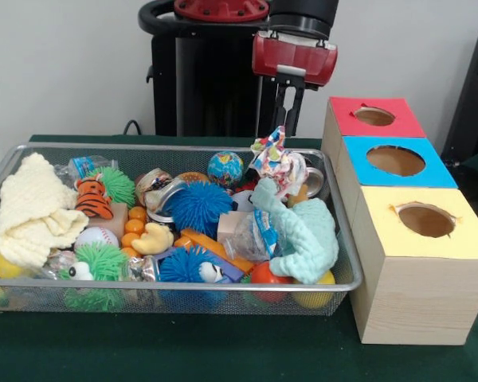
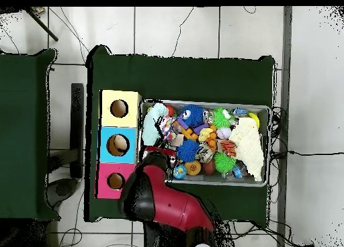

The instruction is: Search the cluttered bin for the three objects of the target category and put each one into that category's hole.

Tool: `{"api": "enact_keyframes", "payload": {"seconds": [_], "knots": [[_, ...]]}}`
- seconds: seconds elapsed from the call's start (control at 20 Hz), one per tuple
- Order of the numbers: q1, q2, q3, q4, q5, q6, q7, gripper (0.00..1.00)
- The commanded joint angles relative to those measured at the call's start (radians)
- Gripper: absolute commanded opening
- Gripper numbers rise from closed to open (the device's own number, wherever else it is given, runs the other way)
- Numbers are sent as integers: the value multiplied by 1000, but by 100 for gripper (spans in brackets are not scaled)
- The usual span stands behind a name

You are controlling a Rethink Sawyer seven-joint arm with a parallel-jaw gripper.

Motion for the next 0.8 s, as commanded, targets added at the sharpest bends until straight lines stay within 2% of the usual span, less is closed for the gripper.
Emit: {"api": "enact_keyframes", "payload": {"seconds": [0.05,0.6,0.8], "knots": [[71,-6,-56,-42,108,173,203,0],[224,6,-177,-123,187,308,213,0],[250,15,-194,-133,199,319,225,0]]}}
